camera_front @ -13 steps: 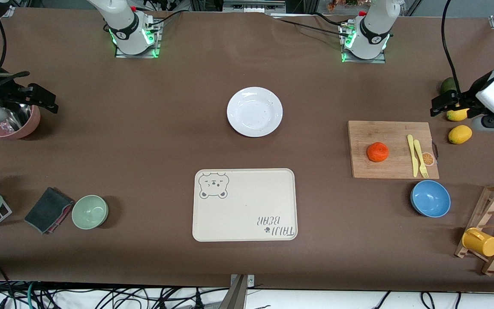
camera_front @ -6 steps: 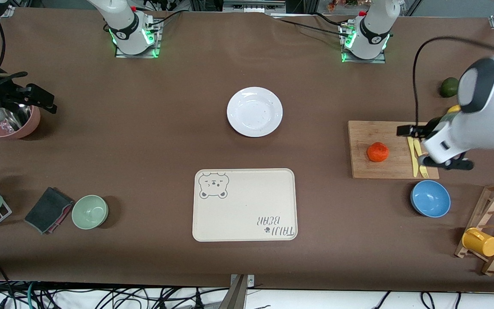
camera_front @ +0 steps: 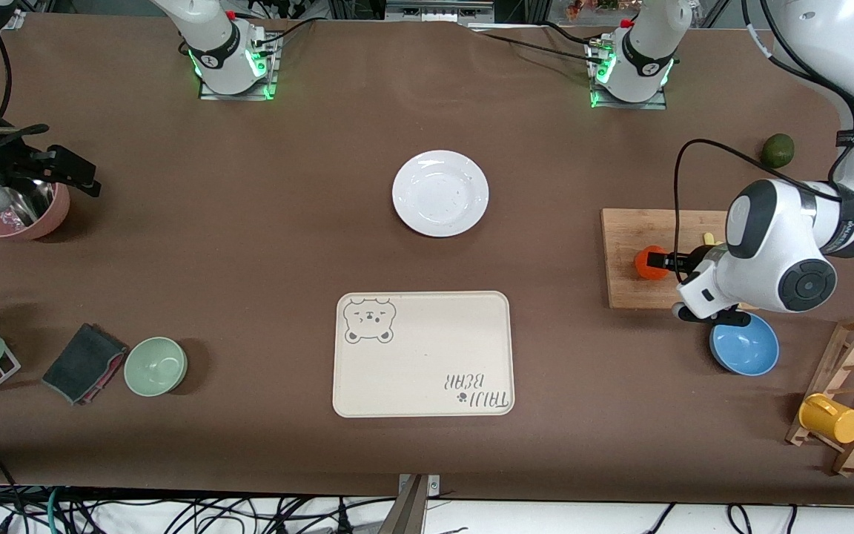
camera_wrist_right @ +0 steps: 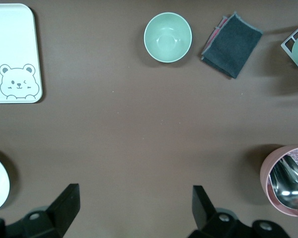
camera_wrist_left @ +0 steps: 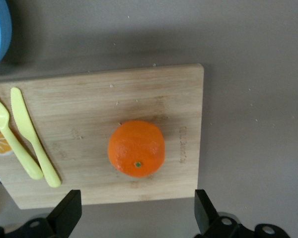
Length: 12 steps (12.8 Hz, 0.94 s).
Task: Place orange and plate with both arms
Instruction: 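Reach the left gripper down to the orange on the cutting board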
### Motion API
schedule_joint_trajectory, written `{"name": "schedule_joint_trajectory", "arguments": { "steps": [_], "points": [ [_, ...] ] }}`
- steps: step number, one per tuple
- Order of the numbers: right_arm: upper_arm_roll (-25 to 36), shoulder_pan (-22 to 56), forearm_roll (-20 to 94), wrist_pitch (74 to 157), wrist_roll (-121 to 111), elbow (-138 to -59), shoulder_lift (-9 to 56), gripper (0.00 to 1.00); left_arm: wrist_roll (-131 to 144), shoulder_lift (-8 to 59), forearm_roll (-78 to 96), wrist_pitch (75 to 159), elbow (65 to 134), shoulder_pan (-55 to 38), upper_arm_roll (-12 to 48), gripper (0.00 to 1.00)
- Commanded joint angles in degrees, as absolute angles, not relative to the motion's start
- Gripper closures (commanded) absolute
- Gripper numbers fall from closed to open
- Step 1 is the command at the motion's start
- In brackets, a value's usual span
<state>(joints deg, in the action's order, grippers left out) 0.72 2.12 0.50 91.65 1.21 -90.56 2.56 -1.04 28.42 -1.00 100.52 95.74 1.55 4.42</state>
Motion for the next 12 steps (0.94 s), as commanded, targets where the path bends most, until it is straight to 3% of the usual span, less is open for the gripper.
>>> {"name": "schedule_joint_trajectory", "arguments": {
  "steps": [1, 10, 11, 12],
  "points": [
    [0.7, 2.02, 1.49, 93.33, 0.7, -89.91, 2.46, 0.0, -0.97, 28.38, -0.61, 106.68, 99.49, 1.93, 4.39, 0.0],
    [1.05, 1.41, 1.49, 95.36, 0.7, -90.09, 3.34, 0.0, -1.41, 35.06, -0.35, 110.3, 100.28, 2.64, 4.39, 0.03],
    [1.14, 1.41, 1.49, 95.36, 0.7, -90.09, 3.25, 0.0, -1.32, 35.16, -0.35, 110.3, 100.28, 2.64, 4.39, 0.21],
    [1.66, 1.41, 1.49, 95.36, 0.7, -90.09, 3.25, 0.0, -0.88, 35.24, -0.44, 110.22, 100.2, 2.38, 4.39, 0.44]
  ]
}}
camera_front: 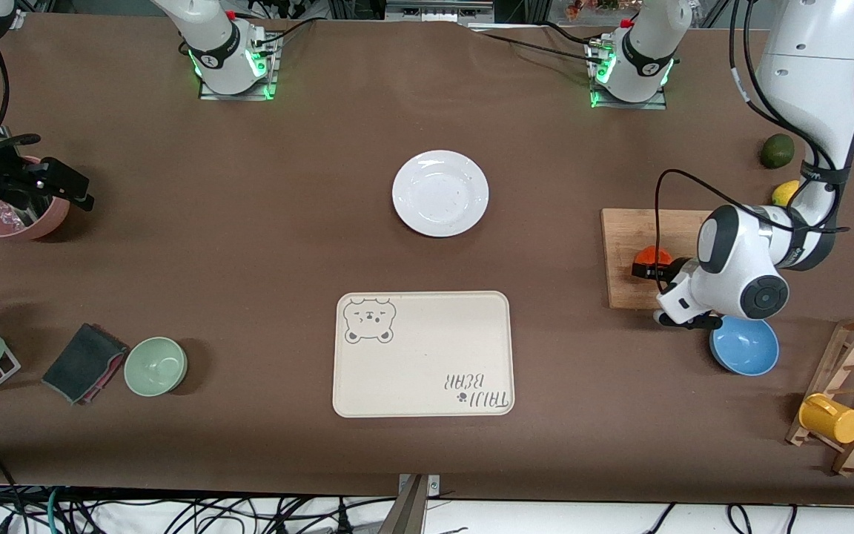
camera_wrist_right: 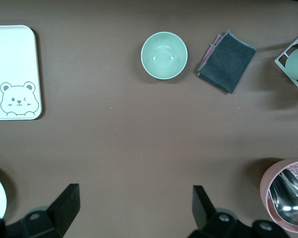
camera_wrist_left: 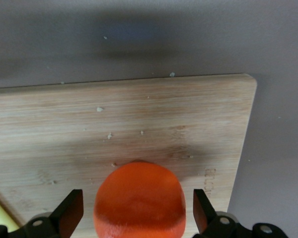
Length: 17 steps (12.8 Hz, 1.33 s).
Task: Place orange and plate with both arms
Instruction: 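Reach the left gripper down to the orange on the cutting board, then grasp the orange with the left gripper and carry it toward the plate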
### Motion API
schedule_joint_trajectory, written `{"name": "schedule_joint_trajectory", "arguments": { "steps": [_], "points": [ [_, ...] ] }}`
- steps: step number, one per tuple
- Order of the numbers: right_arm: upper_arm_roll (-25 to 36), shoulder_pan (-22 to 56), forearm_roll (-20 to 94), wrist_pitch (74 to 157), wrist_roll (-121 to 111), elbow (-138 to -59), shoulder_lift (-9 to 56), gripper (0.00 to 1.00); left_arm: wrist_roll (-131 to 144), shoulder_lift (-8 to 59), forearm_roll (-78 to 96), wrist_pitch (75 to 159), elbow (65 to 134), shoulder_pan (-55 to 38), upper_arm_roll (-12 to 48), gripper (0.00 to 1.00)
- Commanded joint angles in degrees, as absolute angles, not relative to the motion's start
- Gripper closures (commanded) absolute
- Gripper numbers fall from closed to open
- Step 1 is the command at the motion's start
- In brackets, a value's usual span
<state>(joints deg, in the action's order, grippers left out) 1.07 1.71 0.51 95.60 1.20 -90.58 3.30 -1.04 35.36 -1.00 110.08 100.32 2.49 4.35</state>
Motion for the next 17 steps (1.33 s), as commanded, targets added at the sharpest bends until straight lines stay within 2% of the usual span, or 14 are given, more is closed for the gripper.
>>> {"name": "schedule_joint_trajectory", "arguments": {
  "steps": [1, 2, 3, 6, 10, 12, 17],
  "points": [
    [1.76, 1.41, 1.49, 95.27, 0.62, -90.09, 3.08, 0.0, -0.79, 35.16, -0.35, 110.04, 100.11, 2.37, 4.39, 0.71],
    [1.76, 1.41, 1.49, 94.93, 0.62, -90.17, 3.08, 0.0, -0.27, 35.07, -0.26, 109.78, 99.85, 2.37, 4.48, 0.94],
    [1.76, 1.41, 1.49, 94.57, 0.62, -90.09, 3.08, 0.0, 1.82, 34.89, 0.26, 109.43, 99.5, 2.37, 4.57, 1.0],
    [1.85, 1.41, 1.49, 94.48, 0.62, -90.09, 2.99, 0.0, 15.15, 33.75, 8.59, 96.64, 96.26, 0.27, 6.67, 1.0],
    [2.28, 1.41, 1.49, 94.31, 0.62, -90.09, 2.99, 0.0, 39.48, 33.04, 14.99, 95.53, 95.63, -0.44, 19.92, 1.0],
    [2.63, 1.41, 1.49, 94.31, 0.44, -90.09, 2.9, 0.0, 49.0, 34.09, 20.28, 101.39, 95.8, -5.24, 22.06, 1.0],
    [2.99, 1.41, 1.49, 94.31, 0.53, -90.09, 2.99, 0.0, 69.41, 35.51, 21.89, 121.25, 97.55, -25.36, 21.62, 1.0]
  ]
}}
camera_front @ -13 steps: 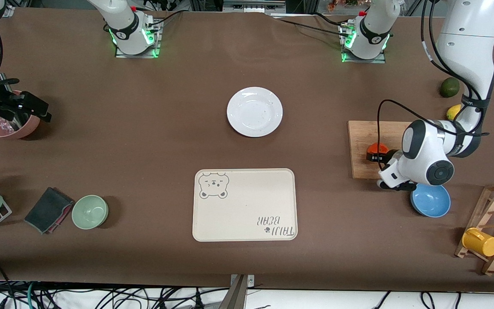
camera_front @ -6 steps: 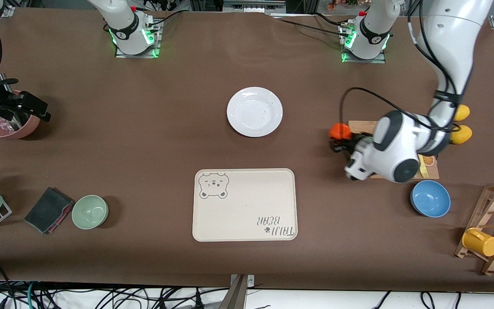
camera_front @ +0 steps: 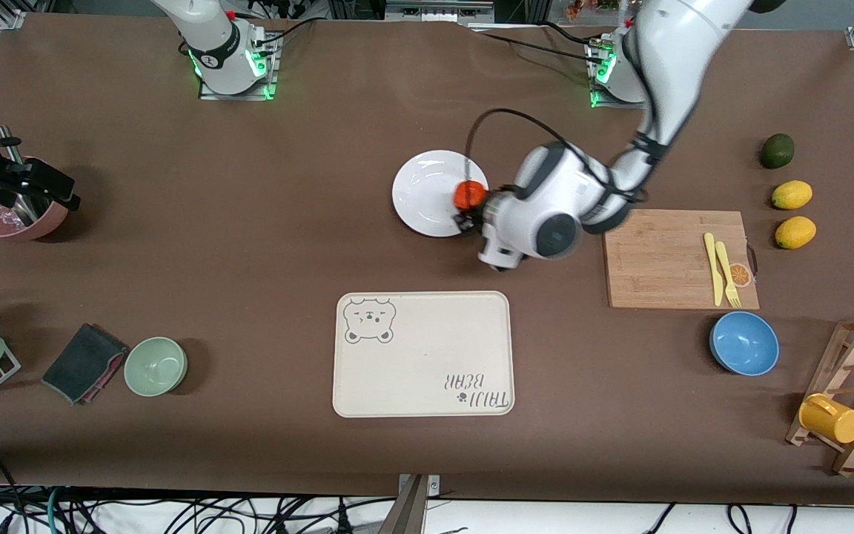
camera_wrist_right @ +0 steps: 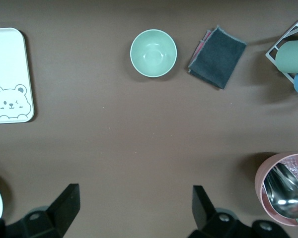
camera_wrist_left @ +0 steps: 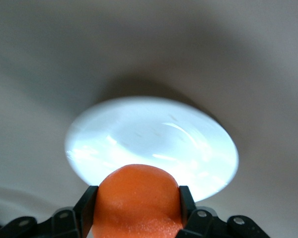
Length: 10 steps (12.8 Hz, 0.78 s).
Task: Place orange and plate with both arms
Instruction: 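Grasp the orange with the left gripper and carry it toward the plate, then lower the orange onto the white plate and open the left gripper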
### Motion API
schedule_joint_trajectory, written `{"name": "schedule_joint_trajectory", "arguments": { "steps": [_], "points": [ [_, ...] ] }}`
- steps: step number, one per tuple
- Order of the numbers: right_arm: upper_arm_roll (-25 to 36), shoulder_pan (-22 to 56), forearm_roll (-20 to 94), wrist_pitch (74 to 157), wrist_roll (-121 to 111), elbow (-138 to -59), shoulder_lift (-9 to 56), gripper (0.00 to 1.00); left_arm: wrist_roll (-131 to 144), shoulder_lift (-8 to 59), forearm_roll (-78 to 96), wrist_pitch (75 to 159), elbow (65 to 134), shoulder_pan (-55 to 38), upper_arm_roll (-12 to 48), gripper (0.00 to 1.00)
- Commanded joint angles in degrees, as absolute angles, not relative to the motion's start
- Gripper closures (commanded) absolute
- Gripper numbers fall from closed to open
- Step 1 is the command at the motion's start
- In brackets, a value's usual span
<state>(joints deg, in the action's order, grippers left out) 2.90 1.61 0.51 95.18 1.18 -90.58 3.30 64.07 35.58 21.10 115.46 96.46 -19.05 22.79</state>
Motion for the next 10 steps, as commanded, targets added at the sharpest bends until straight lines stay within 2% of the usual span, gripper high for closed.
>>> {"name": "schedule_joint_trajectory", "arguments": {
  "steps": [1, 4, 10],
  "points": [
    [2.99, 1.41, 1.49, 94.31, 0.53, -90.09, 2.99, 0.0, 70.83, 36.2, 21.62, 124.07, 97.73, -26.79, 21.53, 1.0],
    [2.99, 1.41, 1.49, 94.31, 0.53, -90.09, 2.9, 0.0, 70.93, 36.21, 17.41, 127.52, 100.28, -28.65, 21.62, 1.0],
    [3.25, 1.41, 1.49, 94.31, 0.44, -90.09, 2.81, 0.0, 70.31, 37.09, 12.04, 127.79, 102.13, -28.48, 21.62, 1.0]
  ]
}}
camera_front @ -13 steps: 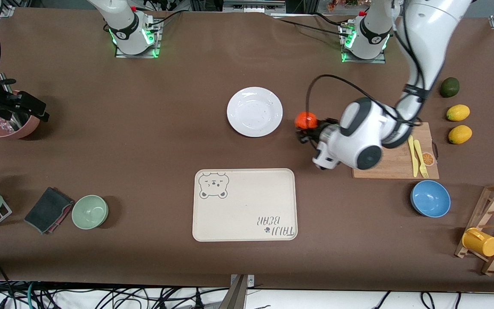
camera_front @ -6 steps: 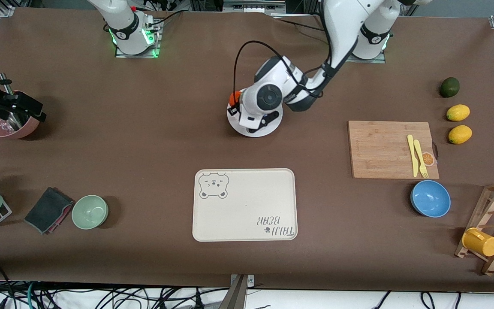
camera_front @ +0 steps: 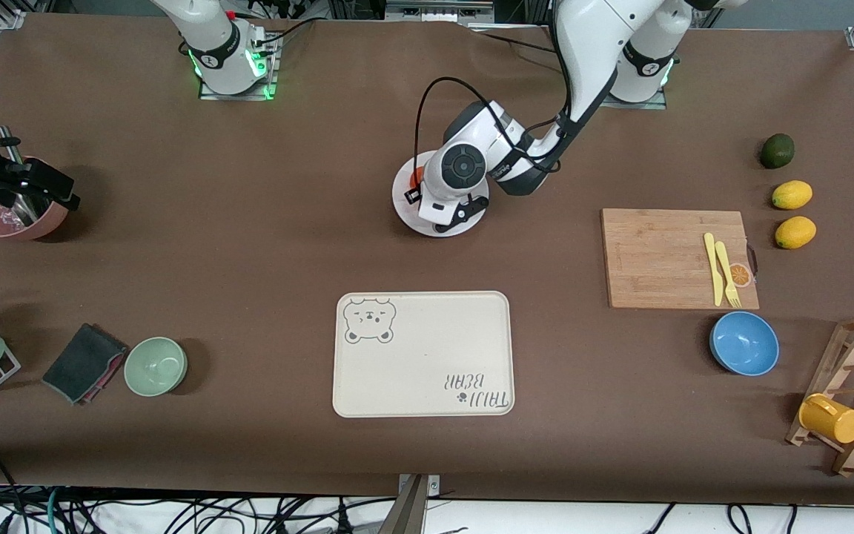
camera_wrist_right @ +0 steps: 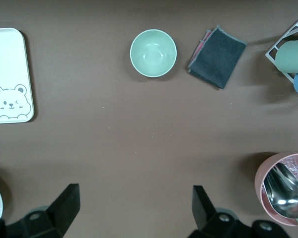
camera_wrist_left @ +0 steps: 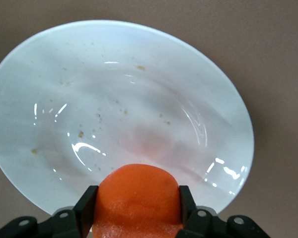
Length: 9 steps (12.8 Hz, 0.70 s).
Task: Place orange and plate with both arms
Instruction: 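Lower the orange onto the white plate and open the left gripper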
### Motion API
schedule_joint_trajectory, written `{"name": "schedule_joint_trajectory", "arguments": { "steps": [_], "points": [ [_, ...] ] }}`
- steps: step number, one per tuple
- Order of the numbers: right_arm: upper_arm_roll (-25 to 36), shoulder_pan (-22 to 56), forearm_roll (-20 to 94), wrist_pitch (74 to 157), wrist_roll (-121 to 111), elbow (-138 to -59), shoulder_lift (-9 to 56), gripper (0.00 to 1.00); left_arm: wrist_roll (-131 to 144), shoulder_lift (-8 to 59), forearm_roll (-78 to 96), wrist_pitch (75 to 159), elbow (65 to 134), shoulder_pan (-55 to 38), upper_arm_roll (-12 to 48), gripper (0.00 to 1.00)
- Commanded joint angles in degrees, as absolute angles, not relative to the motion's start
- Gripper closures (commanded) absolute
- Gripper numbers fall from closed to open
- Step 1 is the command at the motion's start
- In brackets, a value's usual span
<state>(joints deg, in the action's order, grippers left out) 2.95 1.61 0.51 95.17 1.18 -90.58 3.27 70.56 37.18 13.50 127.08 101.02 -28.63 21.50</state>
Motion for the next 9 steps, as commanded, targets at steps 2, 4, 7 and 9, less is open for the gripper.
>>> {"name": "schedule_joint_trajectory", "arguments": {
  "steps": [2, 4, 7, 9],
  "points": [
    [3.52, 1.41, 1.49, 94.31, 0.53, -90.09, 2.73, 0.0, 70.14, 37.44, 11.95, 128.76, 102.3, -28.83, 21.53, 1.0],
    [3.52, 1.41, 1.49, 94.31, 0.53, -90.09, 2.81, 0.0, 71.88, 38.14, 10.55, 128.32, 101.69, -28.22, 21.45, 0.16],
    [3.6, 1.41, 1.49, 93.52, 0.53, -90.09, 2.64, 0.0, 74.71, 36.3, 10.37, 125.61, 100.12, -25.94, 21.45, 0.0],
    [3.6, 1.41, 1.49, 93.08, 0.53, -90.09, 2.37, 0.0, 74.01, 35.43, 9.94, 116.94, 96.0, -22.43, 21.62, 0.0]
  ]
}}
